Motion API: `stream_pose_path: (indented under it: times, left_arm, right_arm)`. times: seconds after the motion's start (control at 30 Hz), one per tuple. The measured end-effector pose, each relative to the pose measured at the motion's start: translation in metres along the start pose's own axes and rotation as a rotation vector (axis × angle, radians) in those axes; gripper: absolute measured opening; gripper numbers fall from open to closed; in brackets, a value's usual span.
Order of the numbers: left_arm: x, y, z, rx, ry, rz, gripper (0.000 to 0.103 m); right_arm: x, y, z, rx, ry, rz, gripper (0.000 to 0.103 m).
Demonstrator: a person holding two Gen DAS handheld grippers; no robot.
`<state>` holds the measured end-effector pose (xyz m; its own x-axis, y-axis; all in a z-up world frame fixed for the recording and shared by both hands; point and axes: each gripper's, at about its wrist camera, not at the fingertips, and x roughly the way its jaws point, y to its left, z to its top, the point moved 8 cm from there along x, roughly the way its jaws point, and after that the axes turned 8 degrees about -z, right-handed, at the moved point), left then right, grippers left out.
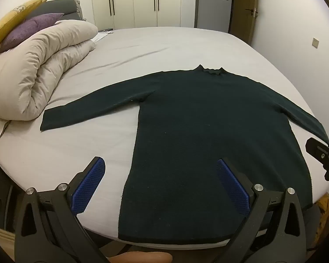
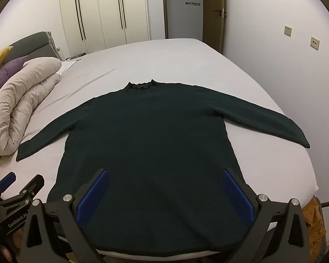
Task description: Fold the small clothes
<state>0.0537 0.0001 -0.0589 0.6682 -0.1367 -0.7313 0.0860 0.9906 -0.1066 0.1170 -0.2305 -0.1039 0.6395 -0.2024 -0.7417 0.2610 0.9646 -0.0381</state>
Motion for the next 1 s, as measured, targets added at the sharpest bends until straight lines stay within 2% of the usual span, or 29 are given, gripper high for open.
stream_pose_path:
  times: [1.0]
  left_arm:
    - [0.002, 0.008, -0.008, -0.013, 0.006, 0.003, 0.103]
  right_arm:
    - [0.003, 0.009, -0.011, -0.034, 0.010, -0.008, 0.103]
